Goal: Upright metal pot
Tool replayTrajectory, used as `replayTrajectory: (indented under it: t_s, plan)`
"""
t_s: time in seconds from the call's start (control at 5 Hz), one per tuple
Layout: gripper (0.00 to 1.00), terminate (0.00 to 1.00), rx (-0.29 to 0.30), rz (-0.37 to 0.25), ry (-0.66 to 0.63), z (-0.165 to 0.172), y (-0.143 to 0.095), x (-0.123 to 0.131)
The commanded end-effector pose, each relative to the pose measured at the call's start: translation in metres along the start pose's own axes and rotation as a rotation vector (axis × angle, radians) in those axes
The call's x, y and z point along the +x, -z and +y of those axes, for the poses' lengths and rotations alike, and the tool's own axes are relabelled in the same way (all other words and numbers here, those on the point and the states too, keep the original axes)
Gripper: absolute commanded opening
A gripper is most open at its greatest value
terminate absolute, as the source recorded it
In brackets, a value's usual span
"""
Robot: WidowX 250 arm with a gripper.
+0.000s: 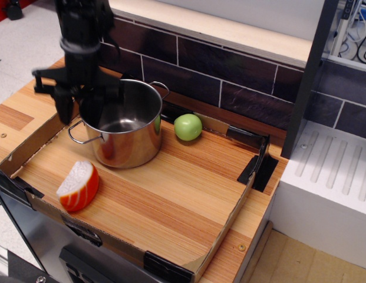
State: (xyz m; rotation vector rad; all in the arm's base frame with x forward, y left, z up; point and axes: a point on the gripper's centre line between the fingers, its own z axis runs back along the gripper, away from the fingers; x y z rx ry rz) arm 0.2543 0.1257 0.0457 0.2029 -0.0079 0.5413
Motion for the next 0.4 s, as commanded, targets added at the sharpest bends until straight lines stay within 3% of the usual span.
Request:
replayTrajectory:
  t_s: [0.0,0.2]
  plan:
    - [1.0,0.0,-0.084,-0.14,-0.056,0.015,-0.082,0.012]
    - [1.0,1.0,-0.114,-0.141,-0.034,0.013,-0.112,0.009]
